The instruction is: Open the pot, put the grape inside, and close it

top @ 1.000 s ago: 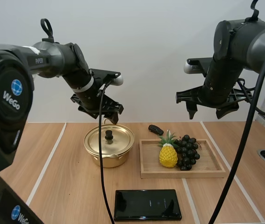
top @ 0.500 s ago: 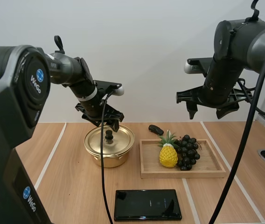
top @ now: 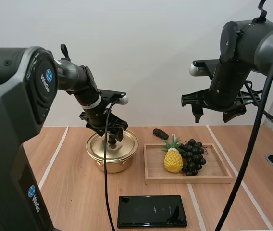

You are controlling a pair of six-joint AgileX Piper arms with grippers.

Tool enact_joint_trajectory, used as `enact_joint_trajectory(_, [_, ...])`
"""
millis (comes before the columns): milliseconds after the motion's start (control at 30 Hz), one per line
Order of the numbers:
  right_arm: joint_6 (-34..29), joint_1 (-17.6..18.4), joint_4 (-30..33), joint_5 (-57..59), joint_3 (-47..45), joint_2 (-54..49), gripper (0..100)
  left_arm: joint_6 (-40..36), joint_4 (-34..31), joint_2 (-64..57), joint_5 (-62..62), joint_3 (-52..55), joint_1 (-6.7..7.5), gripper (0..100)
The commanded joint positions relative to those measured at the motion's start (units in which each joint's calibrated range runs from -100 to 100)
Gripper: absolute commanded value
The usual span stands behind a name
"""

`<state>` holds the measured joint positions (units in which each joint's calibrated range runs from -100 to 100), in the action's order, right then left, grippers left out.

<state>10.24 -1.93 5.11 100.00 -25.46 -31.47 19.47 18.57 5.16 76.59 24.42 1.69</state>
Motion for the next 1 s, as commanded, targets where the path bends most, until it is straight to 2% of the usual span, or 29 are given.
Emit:
enact_joint_trajectory(0, [-0.11,-0.25,0.45,0.00,-0.03,-0.41,100,0.37,1.06,0.07,-0.73,0.19,0.16,100])
enact_joint_trajectory(67, [-0.11,-0.25,0.45,0.00,-0.03,-0.41,100,0.37,1.06,0.07,-0.73,0.19,0.16,100])
enact_joint_trajectory(100, [-0.11,-0.25,0.45,0.00,-0.03,-0.41,100,0.37,1.06,0.07,-0.73,0.19,0.16,95])
enact_joint_trajectory(167, [-0.11,-0.25,0.45,0.00,-0.03,-0.41,100,0.37,1.06,0.07,-0.29,0.19,0.16,56])
enact_joint_trajectory(233, [-0.11,-0.25,0.45,0.00,-0.03,-0.41,100,-0.73,1.06,0.07,0.41,0.19,0.16,8])
enact_joint_trajectory(267, [-0.11,-0.25,0.45,0.00,-0.03,-0.41,100,-1.23,1.06,0.07,0.77,0.19,0.16,0])
enact_joint_trajectory(633, [-0.11,-0.25,0.45,0.00,-0.03,-0.41,100,-1.13,1.06,-0.05,1.79,-0.05,0.16,0])
enact_joint_trajectory(967, [-0.11,-0.25,0.45,0.00,-0.03,-0.41,100,-3.07,0.93,-5.69,-0.44,-3.54,0.16,0])
